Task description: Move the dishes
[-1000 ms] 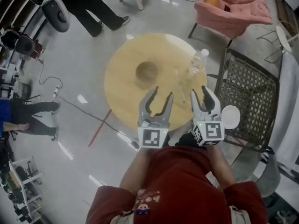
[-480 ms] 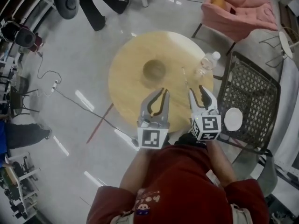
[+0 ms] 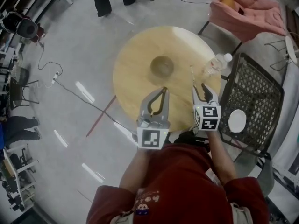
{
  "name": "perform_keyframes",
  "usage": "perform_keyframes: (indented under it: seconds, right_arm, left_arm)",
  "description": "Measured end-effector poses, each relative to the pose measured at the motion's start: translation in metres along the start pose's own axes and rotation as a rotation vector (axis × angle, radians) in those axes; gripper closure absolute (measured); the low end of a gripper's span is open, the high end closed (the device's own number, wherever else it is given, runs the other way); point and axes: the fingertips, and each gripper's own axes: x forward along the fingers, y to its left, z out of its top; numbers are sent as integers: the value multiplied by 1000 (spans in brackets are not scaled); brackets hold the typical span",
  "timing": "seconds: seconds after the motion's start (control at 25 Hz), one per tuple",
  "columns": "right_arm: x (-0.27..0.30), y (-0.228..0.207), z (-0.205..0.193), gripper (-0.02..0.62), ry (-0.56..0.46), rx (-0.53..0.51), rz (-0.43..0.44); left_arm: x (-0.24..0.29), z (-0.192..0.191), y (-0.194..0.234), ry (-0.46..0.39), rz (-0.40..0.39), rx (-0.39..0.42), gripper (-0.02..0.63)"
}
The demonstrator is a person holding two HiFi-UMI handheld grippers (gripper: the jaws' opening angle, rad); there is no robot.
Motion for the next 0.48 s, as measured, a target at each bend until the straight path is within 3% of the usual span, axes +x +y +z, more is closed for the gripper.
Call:
perform_keyframes:
  seconds: [0.36,0.48]
  right_arm:
    - [42,-11,-42,439,159,9,-1]
    - [52,-12,-53,439,197,11,-1]
  left_arm:
    - [-1,-14,12,30,18,-9,598]
    - [-2,-19,18,33,39,-56,598]
